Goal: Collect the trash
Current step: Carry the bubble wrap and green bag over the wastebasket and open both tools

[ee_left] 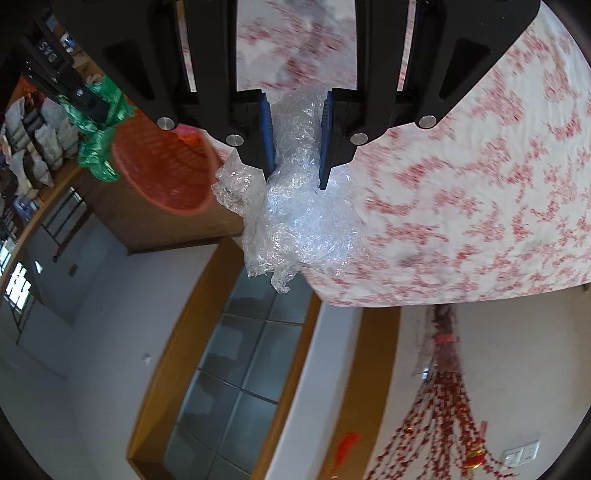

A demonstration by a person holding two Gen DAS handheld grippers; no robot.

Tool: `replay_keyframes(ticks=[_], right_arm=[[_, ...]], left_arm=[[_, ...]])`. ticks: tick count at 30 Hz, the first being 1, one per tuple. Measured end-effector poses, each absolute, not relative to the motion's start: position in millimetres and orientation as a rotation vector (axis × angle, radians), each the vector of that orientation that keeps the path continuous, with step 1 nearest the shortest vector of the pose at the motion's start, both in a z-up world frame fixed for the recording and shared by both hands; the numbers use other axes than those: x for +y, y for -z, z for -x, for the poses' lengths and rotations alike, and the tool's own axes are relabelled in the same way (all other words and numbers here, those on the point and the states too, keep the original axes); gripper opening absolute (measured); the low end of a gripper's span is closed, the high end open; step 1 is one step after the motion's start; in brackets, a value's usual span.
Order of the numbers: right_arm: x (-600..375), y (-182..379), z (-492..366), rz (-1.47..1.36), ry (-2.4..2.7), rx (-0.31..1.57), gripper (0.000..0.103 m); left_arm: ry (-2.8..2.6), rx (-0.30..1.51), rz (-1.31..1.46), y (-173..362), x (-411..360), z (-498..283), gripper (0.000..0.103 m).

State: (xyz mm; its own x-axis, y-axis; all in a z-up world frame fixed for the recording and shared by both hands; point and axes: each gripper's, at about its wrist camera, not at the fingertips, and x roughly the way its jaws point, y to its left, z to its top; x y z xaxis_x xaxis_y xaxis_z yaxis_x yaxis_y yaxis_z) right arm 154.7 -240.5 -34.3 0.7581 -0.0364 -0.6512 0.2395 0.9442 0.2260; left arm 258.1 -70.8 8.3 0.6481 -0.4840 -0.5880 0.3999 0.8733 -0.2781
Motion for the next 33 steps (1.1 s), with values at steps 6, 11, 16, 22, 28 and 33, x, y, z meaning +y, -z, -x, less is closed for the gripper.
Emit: replay_keyframes(ticks=[6,11,16,22,28,33], right_arm=[[-259.7,34.9,-141.2,-0.325,0.201,0.686,0.008],[-273.5,36.5,-131.5,-0.325,0.246,0.677,0.008],[-287.5,38.2,-130.2,-0.327,0.287,0.669,0.008],[-305.1,42.8,-132.4,-0.328,0.34,0.66,0.008],[-323.4,48.9,-137.0,-0.344,0.373,0.661,0.008],[-333.2,53.2,-145.0,-0.309,0.411,0.659,0.008]], left_arm=[[0.566,0.712,0.117,-8.0,-98.7,-238.5,0.021],[0.614,0.717,0.107,-6.8,-120.7,-231.2,0.021],[0.659,0.726,0.096,-3.6,-144.1,-227.3,0.021],[0.702,0.744,0.09,0.6,-171.3,-225.6,0.021],[0.74,0.767,0.083,7.3,-195.2,-227.2,0.021],[0.762,0.787,0.073,14.4,-214.2,-228.6,0.021]])
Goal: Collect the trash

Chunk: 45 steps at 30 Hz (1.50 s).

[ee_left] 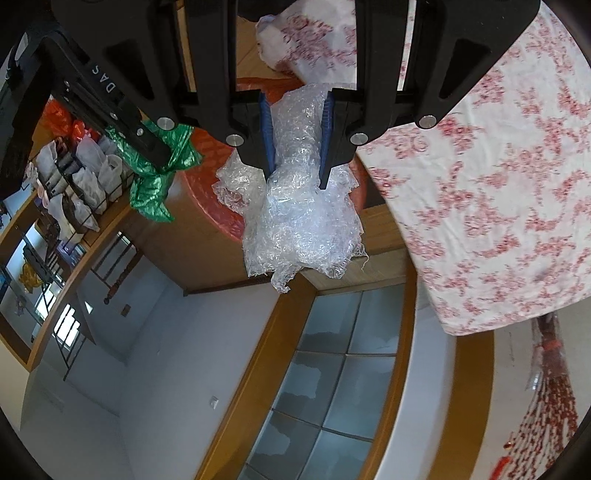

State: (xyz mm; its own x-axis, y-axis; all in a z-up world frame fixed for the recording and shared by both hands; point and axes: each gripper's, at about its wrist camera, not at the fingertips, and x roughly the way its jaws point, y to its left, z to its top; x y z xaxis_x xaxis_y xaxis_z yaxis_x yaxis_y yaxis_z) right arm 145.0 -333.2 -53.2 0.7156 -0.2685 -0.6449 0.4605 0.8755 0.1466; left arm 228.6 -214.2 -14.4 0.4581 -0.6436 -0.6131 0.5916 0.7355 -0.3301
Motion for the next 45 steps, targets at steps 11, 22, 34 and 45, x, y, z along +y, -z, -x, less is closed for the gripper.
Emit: replay_keyframes(ticks=[11,22,34,45], right_arm=[[-345.8,58.8,-156.9,-0.209,0.485,0.647,0.008],[-369.9,69.0,-162.5,-0.264,0.479,0.654,0.009],[-392.9,77.0,-171.7,-0.343,0.452,0.649,0.033],[-375.0,58.0,-144.5,-0.316,0.487,0.623,0.069]], left_arm=[[0.773,0.808,0.029,29.5,-246.7,-235.0,0.021],[0.797,0.853,0.015,43.8,-270.3,-245.6,0.021],[0.746,0.943,0.013,65.0,-271.3,-260.0,0.041],[0.693,0.927,0.037,49.3,-232.2,-258.1,0.048]])
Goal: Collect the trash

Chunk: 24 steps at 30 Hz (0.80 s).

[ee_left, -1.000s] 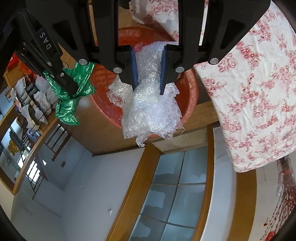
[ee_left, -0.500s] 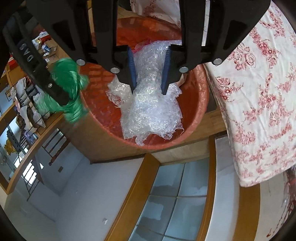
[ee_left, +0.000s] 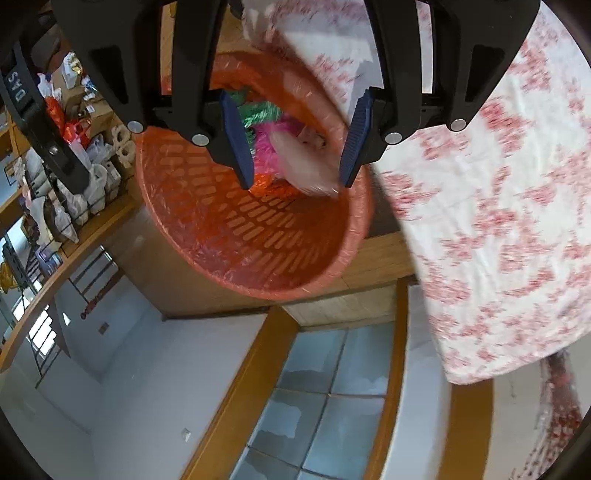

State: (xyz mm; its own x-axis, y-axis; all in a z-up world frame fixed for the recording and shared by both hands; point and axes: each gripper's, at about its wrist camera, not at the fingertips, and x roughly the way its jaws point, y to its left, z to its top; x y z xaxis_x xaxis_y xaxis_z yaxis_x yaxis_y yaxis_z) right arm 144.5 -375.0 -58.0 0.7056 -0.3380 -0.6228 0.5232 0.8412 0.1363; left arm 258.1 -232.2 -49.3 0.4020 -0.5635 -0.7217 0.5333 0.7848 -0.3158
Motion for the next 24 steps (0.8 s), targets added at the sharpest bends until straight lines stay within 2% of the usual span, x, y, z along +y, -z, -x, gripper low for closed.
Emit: replay_keyframes(ticks=[4,8,13,20,24], right_arm=[[-357.7,43.6,-127.7,-0.295,0.479,0.601,0.088],[-327.8,29.2,-104.2,-0.252,0.443,0.587,0.098],[-286.8,17.2,-74.1,-0.183,0.391,0.578,0.099],[-232.5,11.5,-27.8,-0.152,0.328,0.561,0.099],[-208.7,14.9,-8.6,-0.149,0.307,0.562,0.099]], left_arm=[[0.626,0.858,0.026,31.4,-196.1,-240.1,0.057],[0.532,0.747,-0.024,10.5,-151.5,-200.7,0.071],[0.428,0.673,-0.047,-2.4,-102.1,-151.9,0.087],[0.272,0.593,-0.042,-12.9,-58.5,-83.6,0.098],[0.202,0.541,-0.038,-14.7,-45.9,-50.8,0.1]])
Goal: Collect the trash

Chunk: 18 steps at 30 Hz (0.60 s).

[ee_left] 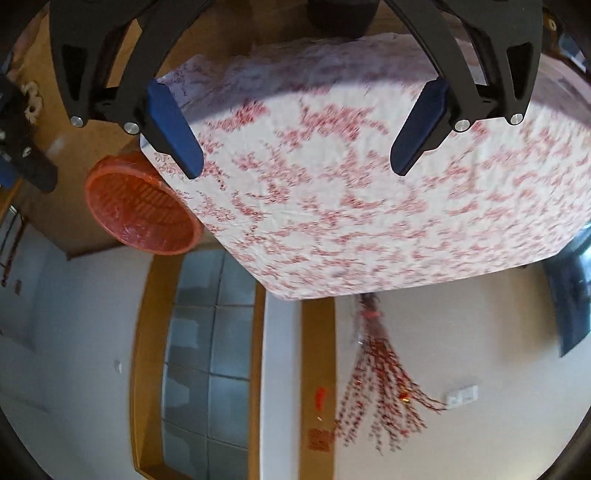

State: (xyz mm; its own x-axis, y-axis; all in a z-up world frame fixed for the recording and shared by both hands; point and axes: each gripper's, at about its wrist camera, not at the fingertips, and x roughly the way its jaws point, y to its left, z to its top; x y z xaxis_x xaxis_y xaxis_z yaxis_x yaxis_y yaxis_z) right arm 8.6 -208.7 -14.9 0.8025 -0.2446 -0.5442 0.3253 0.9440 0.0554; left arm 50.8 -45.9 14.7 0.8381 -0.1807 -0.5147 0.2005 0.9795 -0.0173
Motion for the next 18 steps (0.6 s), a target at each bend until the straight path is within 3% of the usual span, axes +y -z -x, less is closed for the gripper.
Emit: replay_keyframes(ticks=[18], right_arm=[[-170.6,23.6,38.2,-0.057,0.397,0.533,0.099]], left_arm=[[0.087,0.478,-0.003,-0.2,-7.6,7.9,0.1]])
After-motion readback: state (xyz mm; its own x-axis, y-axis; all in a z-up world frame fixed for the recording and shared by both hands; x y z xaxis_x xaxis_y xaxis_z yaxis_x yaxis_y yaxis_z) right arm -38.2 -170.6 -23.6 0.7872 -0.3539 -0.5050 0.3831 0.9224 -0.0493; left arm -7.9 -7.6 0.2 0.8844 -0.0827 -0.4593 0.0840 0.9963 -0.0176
